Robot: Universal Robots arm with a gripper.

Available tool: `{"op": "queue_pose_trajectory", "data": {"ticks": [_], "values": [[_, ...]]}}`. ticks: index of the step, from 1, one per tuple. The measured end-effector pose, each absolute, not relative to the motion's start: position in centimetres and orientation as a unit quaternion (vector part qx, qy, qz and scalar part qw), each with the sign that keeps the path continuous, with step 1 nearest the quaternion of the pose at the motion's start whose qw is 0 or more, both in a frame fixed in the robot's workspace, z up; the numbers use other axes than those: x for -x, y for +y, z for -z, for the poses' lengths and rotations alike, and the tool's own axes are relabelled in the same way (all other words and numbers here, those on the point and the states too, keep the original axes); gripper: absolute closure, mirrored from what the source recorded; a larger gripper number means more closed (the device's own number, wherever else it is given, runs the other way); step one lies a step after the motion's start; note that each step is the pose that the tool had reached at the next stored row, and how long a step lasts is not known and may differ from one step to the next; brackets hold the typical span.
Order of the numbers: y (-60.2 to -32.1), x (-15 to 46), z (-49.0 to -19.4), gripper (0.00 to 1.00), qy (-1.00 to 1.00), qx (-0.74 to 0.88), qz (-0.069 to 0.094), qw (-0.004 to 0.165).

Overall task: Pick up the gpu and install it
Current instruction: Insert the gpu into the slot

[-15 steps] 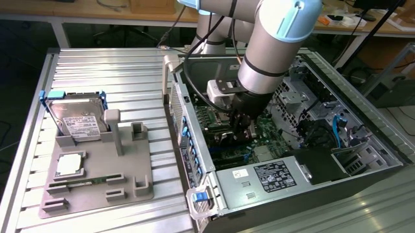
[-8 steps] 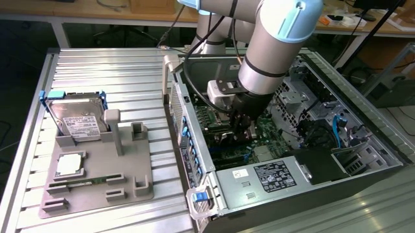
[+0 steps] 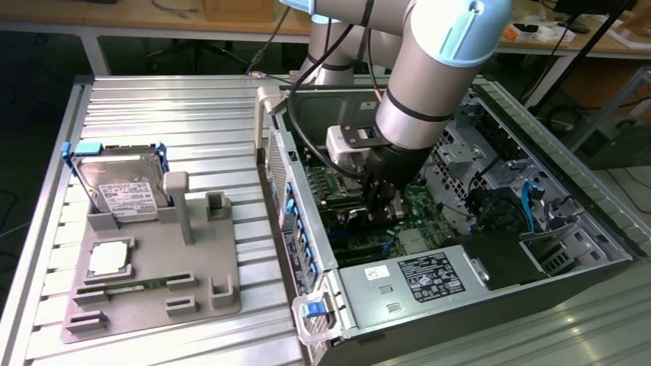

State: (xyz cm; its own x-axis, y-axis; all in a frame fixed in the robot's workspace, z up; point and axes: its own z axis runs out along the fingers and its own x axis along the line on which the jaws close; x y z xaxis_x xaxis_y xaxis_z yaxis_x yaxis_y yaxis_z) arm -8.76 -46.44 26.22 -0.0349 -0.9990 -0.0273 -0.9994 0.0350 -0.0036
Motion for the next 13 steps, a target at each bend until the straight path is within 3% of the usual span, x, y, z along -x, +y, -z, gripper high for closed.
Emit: {"op": "queue_pose_trajectory", "data": {"ticks": [13], "values": [[-46.34, 9.07, -26.23, 0.73, 0.720, 0.694, -0.007, 0.014]]}}
